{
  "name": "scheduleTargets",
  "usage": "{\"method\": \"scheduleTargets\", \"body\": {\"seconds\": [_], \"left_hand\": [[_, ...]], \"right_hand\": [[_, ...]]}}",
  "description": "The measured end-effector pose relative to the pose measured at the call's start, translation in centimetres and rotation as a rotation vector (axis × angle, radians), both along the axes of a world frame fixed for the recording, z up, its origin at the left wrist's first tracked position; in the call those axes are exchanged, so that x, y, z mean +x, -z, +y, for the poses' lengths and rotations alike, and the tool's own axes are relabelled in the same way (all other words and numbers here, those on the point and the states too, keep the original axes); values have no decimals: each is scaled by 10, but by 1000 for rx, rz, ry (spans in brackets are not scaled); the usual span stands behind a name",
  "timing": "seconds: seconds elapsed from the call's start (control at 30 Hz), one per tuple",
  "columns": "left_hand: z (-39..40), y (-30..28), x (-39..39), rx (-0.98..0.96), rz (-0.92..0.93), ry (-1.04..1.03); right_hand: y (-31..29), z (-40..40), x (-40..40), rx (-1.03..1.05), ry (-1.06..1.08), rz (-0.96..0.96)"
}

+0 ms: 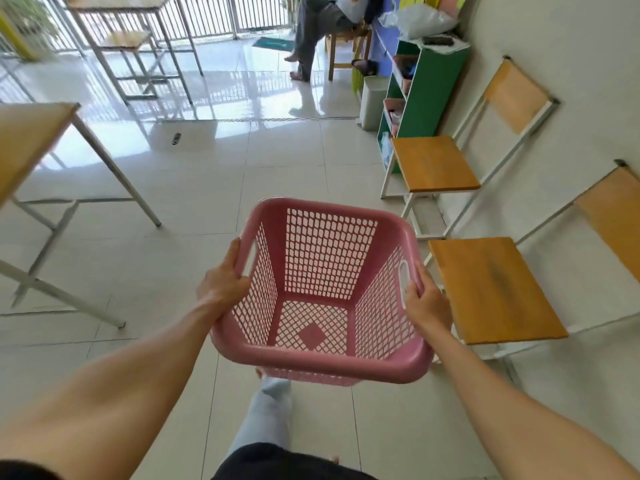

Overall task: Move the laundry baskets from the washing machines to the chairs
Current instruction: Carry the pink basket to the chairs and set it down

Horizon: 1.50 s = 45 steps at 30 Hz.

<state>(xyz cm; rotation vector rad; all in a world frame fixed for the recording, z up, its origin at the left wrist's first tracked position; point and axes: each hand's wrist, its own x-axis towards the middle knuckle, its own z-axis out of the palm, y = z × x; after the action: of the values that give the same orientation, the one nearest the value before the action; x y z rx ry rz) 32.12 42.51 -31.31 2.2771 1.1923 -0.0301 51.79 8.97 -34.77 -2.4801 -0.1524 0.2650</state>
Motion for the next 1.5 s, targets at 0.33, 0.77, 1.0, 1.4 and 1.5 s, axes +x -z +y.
{"method": "scheduleTargets", "body": {"seconds": [0.33,0.77,1.0,1.4,1.5], "left_hand": [[110,17,108,-48,-29,14],[236,7,301,-66,36,238],[303,16,419,-249,168,325],[364,41,600,-243,253,456],[373,63,650,-217,278,565]], "right_hand": [[2,111,104,3,18,-22],[8,208,213,-28,209,2],[16,263,309,-25,230,-13],[36,317,437,-179,283,160],[48,326,453,-208,340,332]]}}
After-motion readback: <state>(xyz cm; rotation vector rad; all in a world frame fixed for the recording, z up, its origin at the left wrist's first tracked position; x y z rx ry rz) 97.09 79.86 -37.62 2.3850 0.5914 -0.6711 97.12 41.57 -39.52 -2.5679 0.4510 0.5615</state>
